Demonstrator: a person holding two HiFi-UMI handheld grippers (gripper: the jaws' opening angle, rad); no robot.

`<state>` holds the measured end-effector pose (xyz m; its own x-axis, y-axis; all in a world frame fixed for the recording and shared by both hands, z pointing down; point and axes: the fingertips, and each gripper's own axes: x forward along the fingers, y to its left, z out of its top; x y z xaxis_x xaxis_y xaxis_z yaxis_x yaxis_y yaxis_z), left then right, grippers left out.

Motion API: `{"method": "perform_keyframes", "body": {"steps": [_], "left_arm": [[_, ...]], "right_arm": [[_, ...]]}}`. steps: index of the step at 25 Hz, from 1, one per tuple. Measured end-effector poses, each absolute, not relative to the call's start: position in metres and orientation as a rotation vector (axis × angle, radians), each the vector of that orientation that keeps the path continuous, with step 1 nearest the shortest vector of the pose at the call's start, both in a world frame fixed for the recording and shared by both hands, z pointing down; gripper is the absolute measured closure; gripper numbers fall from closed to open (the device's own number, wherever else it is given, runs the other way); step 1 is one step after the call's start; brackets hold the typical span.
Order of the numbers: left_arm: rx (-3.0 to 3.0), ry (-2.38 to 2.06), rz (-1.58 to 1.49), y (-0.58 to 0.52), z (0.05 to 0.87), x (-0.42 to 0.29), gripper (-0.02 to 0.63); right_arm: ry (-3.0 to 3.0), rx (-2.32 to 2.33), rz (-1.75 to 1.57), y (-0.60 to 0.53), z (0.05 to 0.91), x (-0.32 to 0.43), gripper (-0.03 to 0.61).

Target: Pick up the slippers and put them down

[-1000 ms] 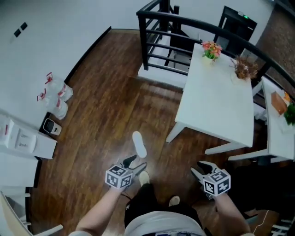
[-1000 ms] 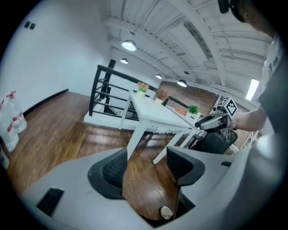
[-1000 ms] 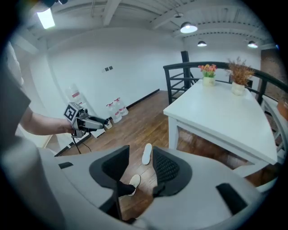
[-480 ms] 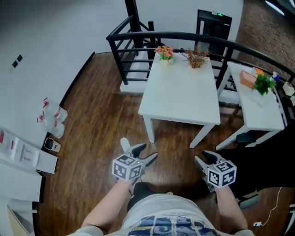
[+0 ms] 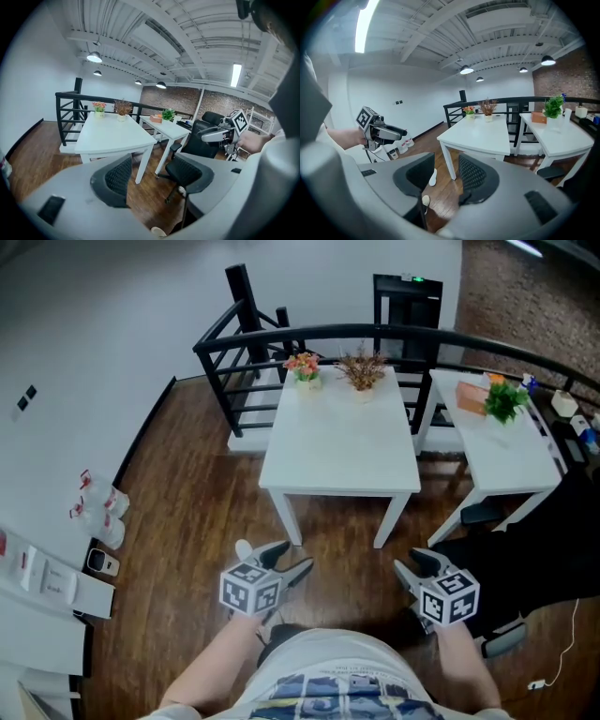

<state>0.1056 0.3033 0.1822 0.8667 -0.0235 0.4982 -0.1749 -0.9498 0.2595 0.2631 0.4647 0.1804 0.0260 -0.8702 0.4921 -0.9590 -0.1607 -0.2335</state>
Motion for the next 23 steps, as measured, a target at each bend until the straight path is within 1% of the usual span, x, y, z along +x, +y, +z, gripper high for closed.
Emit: {"method": "perform_keyframes", "body": {"steps": [13, 23], "left_arm": [[2.732, -0.285, 0.716, 0.297, 0.171, 0.071, 0.325], [2.746, -0.296, 0.707, 0.301, 0.169, 0.07, 0.325]], "right_arm": [[-1.947, 2.109, 0.796, 0.463, 0.176, 0.256, 0.393], [-1.952, 2.107, 0.775, 0.467, 0.17, 0.253, 0.391]]}}
